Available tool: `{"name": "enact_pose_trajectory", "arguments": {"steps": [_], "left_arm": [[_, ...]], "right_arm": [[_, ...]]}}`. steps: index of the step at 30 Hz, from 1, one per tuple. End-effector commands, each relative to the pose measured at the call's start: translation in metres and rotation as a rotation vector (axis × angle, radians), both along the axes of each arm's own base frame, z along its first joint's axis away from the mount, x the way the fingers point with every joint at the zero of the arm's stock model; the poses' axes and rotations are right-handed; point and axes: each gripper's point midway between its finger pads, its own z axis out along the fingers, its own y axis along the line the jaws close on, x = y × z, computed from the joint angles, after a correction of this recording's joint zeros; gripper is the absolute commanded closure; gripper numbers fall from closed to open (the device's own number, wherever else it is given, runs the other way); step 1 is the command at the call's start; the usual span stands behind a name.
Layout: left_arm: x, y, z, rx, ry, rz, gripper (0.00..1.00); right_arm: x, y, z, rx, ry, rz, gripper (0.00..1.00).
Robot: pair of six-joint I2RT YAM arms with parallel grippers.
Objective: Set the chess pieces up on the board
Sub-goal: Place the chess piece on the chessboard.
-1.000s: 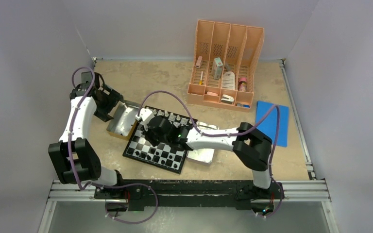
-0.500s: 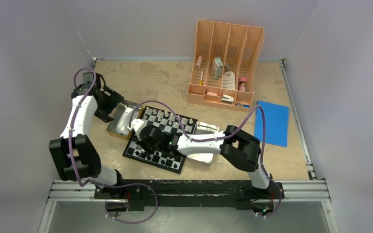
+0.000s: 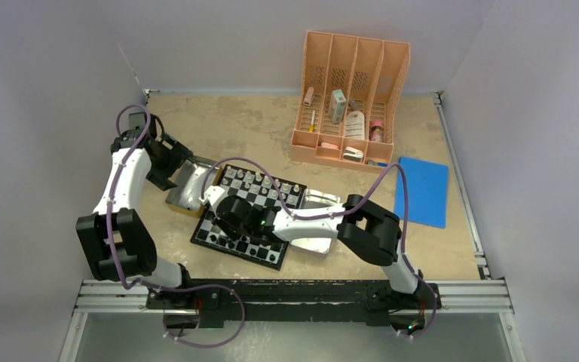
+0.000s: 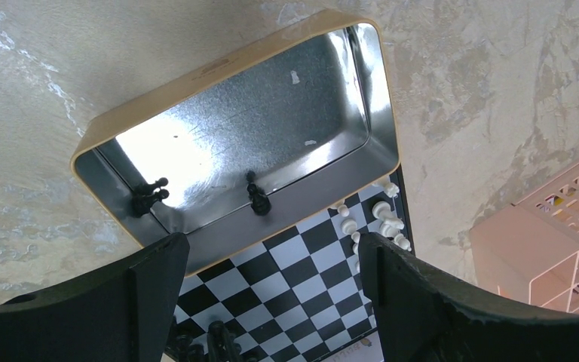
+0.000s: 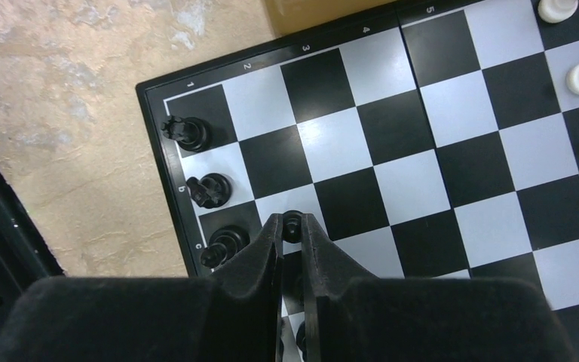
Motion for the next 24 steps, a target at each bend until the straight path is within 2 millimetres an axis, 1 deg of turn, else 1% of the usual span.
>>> {"name": "enact_pose_trajectory", "arguments": {"steps": [1,5,13,24], "left_arm": [[0.0112,0.0041,0.0091,0.024,-0.047,-0.023,0.17],[0.0114,0.0033,0.0077,0.020,-0.044,-0.026,0.17],[0.0112,0.0043,0.0081,0.028,-0.045,-0.034,0.17],[0.0093,0.0041,0.0058,0.029,-0.037,-0.037,0.18]], "right_arm": [[0.0030,0.0110,0.0118,0.033,-0.003,-0.012,0.86],[0.0028,0.0119,0.0090,0.027,0.007,-0.017,0.85],[0.0017,0.0149,0.0105,0.031,0.018,-0.015,0.82],[-0.0009,0.0116,0.0074,0.022,0.040,-0.024,0.82]]}}
